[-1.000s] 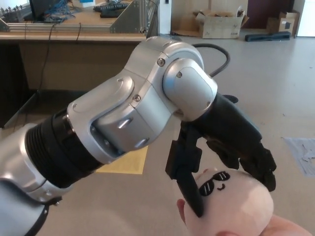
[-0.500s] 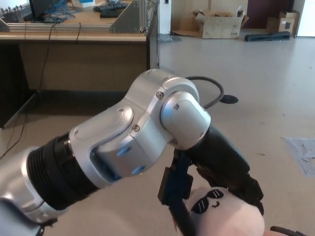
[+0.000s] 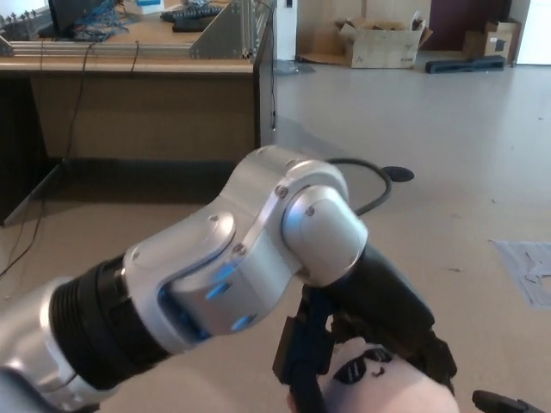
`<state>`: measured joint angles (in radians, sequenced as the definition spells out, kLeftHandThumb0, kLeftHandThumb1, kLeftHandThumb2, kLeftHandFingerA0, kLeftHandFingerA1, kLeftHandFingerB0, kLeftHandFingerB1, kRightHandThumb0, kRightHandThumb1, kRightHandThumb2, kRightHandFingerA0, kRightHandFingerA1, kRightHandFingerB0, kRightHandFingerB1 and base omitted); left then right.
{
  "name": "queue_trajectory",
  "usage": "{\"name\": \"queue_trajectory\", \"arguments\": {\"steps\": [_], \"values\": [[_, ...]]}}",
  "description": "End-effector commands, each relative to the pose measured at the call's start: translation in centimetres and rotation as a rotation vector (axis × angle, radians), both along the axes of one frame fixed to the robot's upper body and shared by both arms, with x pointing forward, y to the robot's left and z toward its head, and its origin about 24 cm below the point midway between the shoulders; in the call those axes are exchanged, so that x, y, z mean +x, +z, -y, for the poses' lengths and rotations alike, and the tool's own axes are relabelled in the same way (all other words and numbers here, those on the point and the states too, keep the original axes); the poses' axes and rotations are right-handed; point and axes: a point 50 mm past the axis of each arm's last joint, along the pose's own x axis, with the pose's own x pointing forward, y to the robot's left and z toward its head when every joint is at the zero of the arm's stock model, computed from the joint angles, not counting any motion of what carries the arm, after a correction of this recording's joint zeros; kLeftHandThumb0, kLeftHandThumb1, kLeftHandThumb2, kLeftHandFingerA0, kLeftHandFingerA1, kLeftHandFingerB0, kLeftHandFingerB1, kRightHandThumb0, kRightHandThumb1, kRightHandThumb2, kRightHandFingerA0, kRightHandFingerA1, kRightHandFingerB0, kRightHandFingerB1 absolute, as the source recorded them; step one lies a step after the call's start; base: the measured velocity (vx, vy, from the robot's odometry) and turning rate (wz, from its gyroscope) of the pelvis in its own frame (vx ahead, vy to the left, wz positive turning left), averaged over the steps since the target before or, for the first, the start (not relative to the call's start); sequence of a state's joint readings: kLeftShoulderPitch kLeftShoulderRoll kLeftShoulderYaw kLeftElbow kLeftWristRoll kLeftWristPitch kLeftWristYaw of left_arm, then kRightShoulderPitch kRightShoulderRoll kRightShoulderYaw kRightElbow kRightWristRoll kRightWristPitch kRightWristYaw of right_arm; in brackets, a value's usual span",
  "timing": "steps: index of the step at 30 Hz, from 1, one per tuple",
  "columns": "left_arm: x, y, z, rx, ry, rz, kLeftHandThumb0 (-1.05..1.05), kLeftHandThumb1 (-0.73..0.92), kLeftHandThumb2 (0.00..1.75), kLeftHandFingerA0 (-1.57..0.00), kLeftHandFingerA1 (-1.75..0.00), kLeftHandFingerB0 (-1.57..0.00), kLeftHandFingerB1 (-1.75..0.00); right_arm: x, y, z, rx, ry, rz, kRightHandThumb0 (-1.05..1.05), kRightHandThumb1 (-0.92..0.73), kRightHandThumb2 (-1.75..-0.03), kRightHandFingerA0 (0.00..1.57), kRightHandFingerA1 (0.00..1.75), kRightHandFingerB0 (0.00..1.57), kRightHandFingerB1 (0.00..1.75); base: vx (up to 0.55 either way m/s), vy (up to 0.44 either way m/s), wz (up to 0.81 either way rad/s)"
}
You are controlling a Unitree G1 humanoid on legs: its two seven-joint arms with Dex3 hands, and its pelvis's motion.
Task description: The robot extends its left hand to pick up an emotional support dumpling from the palm of a person and brings its hand down by its side. Then it extends its arm again to hand the dumpling back to the person.
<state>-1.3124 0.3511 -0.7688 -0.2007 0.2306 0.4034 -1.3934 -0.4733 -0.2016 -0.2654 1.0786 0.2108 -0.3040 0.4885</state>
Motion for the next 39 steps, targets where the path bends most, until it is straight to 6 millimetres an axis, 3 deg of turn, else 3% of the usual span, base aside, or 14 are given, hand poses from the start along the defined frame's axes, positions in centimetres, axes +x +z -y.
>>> {"name": "queue_trajectory", "arguments": {"steps": [1, 4, 6, 7, 8, 14, 15, 21, 22, 26, 27, 31, 34, 39], "values": [[-0.4, -0.9, 0.1, -0.102, -0.054, 0.092, -0.21, 0.59, 0.57, -0.69, -0.51, -0.90, -0.59, 0.1, 0.6, 0.3, 0.018, -0.011, 0.036, -0.42, -0.62, -0.58, 0.63, 0.51, 0.35, 0.31, 0.00, 0.000, 0.00], [-0.2, -1.1, 0.1, -0.180, -0.031, 0.092, -0.13, 0.62, 0.59, -0.66, -0.54, -0.85, -0.66, -0.2, 1.0, 0.2, -0.053, 0.031, 0.097, -0.46, -0.64, -0.60, 0.69, 0.58, 0.34, 0.31, 0.00, 0.000, 0.00], [-0.3, -1.1, 0.0, -0.264, -0.043, 0.120, -0.22, 0.77, 0.62, -0.67, -0.55, -0.66, -0.47, -0.1, 0.9, 0.1, -0.074, 0.022, 0.083, -0.62, -0.74, -0.63, 0.67, 0.45, 0.43, 0.34, 0.00, 0.000, 0.00], [-0.3, -1.2, -0.1, -0.319, -0.051, 0.142, -0.27, 0.74, 0.62, -0.71, -0.56, -0.66, -0.47, 0.0, 0.9, 0.1, -0.124, 0.020, 0.072, -0.66, -0.62, -0.95, 0.52, 0.56, 0.34, 0.48, 0.00, 0.000, 0.00], [-0.3, -1.2, -0.2, -0.350, -0.056, 0.156, -0.27, 0.74, 0.62, -0.71, -0.56, -0.66, -0.47, 0.0, 1.0, 0.1, -0.181, 0.027, 0.074, -0.66, -0.62, -0.95, 0.52, 0.56, 0.34, 0.48, 0.00, 0.000, 0.00], [-0.3, -1.6, -0.4, -0.452, -0.058, 0.190, -0.30, 0.66, 0.59, -0.70, -0.50, -0.72, -0.46, 0.0, 1.0, 0.1, -0.242, 0.049, 0.072, -0.64, -0.59, -0.92, 0.53, 0.57, 0.32, 0.47, 0.00, 0.000, 0.00], [-0.4, -1.9, -0.5, -0.546, -0.030, 0.224, -0.31, 0.51, 0.56, -0.86, -0.50, -0.88, -0.49, 0.0, 0.9, 0.1, -0.245, 0.050, 0.071, -0.64, -0.59, -0.92, 0.53, 0.57, 0.32, 0.47, 0.00, 0.000, 0.00], [-0.5, -2.1, -0.7, -0.668, 0.002, 0.253, -0.30, 0.44, 0.54, -0.92, -0.52, -0.94, -0.51, -0.1, 0.9, 0.1, -0.248, 0.050, 0.072, -0.64, -0.59, -0.92, 0.53, 0.57, 0.32, 0.47, 0.00, 0.000, 0.00], [-0.2, -2.1, -0.8, -0.762, 0.043, 0.237, -0.27, 0.21, 0.49, -1.06, -0.57, -1.09, -0.57, 0.0, 0.9, 0.1, -0.249, 0.050, 0.073, -0.64, -0.59, -0.92, 0.53, 0.57, 0.32, 0.47, 0.00, 0.000, 0.00], [0.1, -2.2, -1.2, -0.903, 0.114, 0.215, -0.27, 0.21, 0.49, -1.06, -0.57, -1.09, -0.57, 0.0, 1.0, 0.1, -0.251, 0.048, 0.075, -0.64, -0.59, -0.92, 0.53, 0.57, 0.32, 0.47, 0.00, 0.000, 0.00], [0.4, -2.1, -1.4, -1.022, 0.162, 0.170, -0.12, 0.71, 0.80, -0.68, -1.75, -0.64, -1.42, 0.2, 0.8, 0.2, -0.163, 0.008, 0.037, -0.60, -0.55, -0.57, 0.65, 0.42, 0.31, 0.31, 0.00, 0.000, 0.00], [0.9, -2.3, -2.0, -1.201, 0.248, 0.101, -0.12, 0.71, 0.80, -0.68, -1.75, -0.64, -1.42, 0.4, 0.4, 0.1, -0.022, -0.039, -0.018, -0.60, -0.55, -0.57, 0.65, 0.42, 0.31, 0.31, 0.00, 0.000, 0.00], [2.2, -2.2, -3.1, -1.317, 0.405, -0.100, -0.12, 0.75, 0.78, -0.81, -1.55, -0.82, -1.05, 0.3, 0.3, -0.1, -0.004, -0.037, -0.013, -0.57, -0.56, -0.57, 0.70, 0.44, 0.34, 0.32, 0.00, 0.000, 0.00], [3.3, -2.3, -4.0, -1.449, 0.552, -0.316, -0.17, 0.76, 0.74, -0.93, -1.62, -0.77, -1.10, 0.4, 0.3, -0.2, 0.010, -0.040, -0.016, -0.57, -0.55, -0.57, 0.71, 0.44, 0.35, 0.32, 0.00, 0.000, 0.00]]}}
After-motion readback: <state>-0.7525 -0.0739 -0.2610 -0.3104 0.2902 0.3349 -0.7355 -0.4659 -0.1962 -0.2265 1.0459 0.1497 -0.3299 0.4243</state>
